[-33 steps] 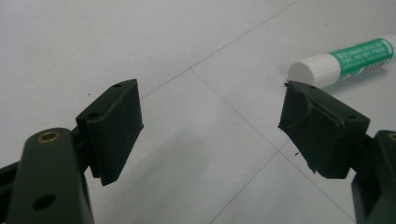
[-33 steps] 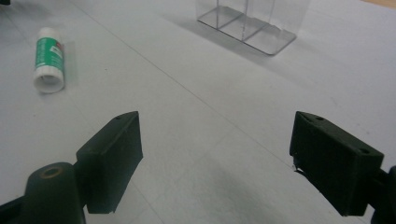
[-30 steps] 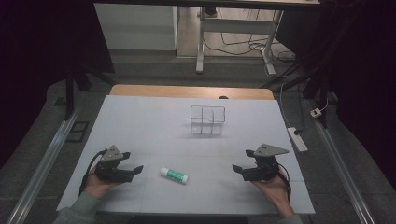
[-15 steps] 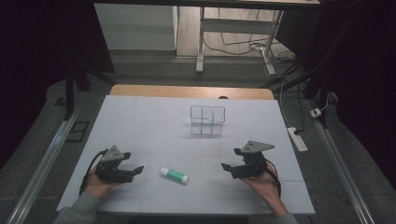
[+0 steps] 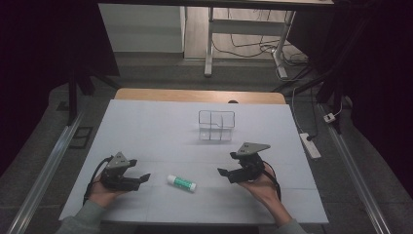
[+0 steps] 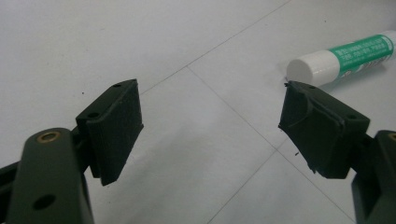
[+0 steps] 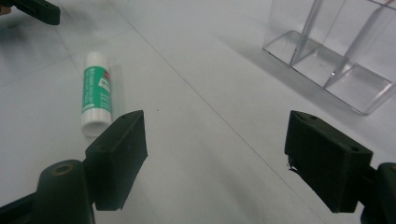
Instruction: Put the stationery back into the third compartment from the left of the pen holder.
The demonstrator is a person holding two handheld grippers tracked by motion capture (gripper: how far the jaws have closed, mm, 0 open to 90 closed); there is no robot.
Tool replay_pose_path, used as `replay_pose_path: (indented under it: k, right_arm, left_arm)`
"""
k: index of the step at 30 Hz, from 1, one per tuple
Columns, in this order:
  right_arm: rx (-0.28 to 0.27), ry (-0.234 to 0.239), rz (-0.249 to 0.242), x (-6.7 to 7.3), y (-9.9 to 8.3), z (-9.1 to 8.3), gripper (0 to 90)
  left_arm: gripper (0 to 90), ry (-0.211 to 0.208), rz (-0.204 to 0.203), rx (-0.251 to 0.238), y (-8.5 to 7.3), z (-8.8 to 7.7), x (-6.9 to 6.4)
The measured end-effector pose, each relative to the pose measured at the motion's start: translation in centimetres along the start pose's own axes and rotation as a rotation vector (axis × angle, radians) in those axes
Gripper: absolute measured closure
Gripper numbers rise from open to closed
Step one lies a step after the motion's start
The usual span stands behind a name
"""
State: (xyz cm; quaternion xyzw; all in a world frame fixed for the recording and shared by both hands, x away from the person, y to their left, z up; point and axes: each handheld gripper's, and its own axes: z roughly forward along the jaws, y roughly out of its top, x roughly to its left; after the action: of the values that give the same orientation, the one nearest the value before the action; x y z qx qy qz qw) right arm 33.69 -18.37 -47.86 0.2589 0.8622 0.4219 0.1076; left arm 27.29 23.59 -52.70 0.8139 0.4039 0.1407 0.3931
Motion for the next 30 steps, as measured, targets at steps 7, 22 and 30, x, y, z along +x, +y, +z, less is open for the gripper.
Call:
replay_pose_path:
  k: [7, 22, 30]
  right_arm:
    - [0.003, 0.025, -0.020, 0.7, 1.2, 0.9, 21.7]
    - [0.024, 0.077, -0.076, 2.5, 3.7, 2.9, 21.7]
    - [0.046, 0.099, -0.096, 3.3, 4.6, 4.0, 21.7]
  left_arm:
    - [20.6, -0.003, 0.000, 0.002, 0.0, 0.1, 0.0]
    - [20.7, -0.005, 0.001, -0.001, 0.0, 0.1, -0.1]
    - [20.6, -0.004, 0.001, -0.001, 0.0, 0.1, -0.1]
